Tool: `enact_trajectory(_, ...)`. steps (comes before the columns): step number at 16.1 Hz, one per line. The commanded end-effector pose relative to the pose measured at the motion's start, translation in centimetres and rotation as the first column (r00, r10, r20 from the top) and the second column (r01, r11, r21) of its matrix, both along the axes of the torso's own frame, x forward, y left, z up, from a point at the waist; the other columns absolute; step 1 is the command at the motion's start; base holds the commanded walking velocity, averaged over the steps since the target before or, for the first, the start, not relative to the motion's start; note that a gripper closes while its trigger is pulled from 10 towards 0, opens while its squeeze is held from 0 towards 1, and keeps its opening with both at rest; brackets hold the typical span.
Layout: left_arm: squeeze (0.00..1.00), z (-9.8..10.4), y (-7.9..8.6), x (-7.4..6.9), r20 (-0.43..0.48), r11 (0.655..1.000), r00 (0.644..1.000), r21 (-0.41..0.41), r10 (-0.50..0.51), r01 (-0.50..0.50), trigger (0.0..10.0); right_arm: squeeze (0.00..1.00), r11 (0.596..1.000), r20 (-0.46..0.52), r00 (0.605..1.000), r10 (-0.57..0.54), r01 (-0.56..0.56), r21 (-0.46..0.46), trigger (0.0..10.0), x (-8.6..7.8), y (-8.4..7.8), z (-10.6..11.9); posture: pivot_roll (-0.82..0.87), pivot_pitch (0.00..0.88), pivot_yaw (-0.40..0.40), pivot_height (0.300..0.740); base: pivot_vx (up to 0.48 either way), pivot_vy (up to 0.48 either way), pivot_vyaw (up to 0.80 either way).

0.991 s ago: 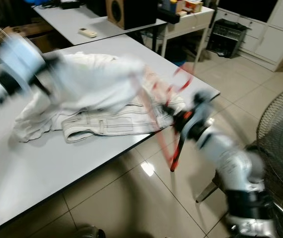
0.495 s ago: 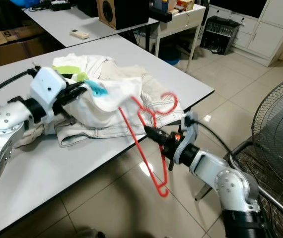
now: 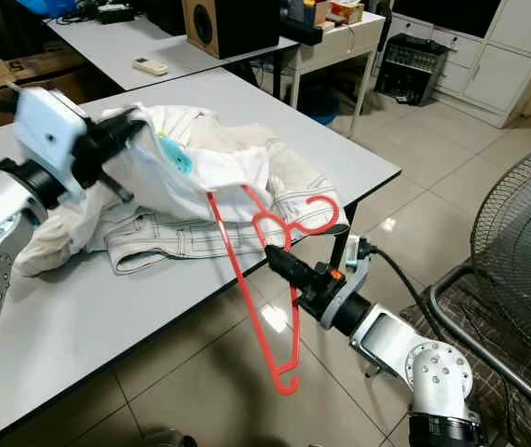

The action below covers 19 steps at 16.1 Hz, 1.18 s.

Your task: Hang hanger

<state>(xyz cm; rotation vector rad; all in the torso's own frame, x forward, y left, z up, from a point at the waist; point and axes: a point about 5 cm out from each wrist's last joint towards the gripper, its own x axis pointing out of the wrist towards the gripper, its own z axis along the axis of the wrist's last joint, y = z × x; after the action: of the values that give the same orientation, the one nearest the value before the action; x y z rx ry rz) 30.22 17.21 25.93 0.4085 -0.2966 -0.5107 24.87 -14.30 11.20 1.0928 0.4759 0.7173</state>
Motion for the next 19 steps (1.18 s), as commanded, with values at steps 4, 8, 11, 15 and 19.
enact_trajectory(4,0.0,2.3,-0.9,-0.6,0.129,0.994,0.99,-0.084,-0.062,0.073,0.0,0.0,1.0,-0.082,0.997,-0.008,0.008,0.002,10.0,-0.4,-0.4,-0.8,0.0,0.0,0.03,0.74,0.0,0.0,0.0)
enact_trajectory(8,0.0,3.4,-1.8,-1.1,0.184,0.977,0.973,-0.136,-0.137,0.164,0.0,0.0,0.997,-0.127,0.989,-0.075,0.077,0.016,10.0,0.1,-0.8,-1.3,0.0,0.0,0.036,0.74,0.0,0.0,0.0)
enact_trajectory(11,0.0,3.8,-2.1,-1.2,0.206,0.968,0.964,-0.147,-0.17,0.202,0.0,0.0,0.998,-0.138,0.988,-0.063,0.066,0.019,10.0,0.2,-0.5,-1.2,0.0,0.0,0.035,0.74,0.0,0.0,0.0)
enact_trajectory(15,0.0,-0.4,-2.6,-1.3,-0.011,0.967,0.97,0.082,-0.242,0.242,0.0,0.0,0.99,-0.082,0.992,-0.098,0.105,0.095,10.0,1.2,-0.3,0.6,0.0,0.0,0.035,0.74,0.0,0.0,0.0)
enact_trajectory(19,0.0,-3.6,-2.4,-2.3,-0.19,0.918,0.936,0.213,-0.296,0.333,0.0,0.0,0.982,-0.086,0.988,-0.131,0.141,0.124,10.0,2.5,0.2,1.5,0.0,0.0,0.033,0.74,0.0,0.0,0.0)
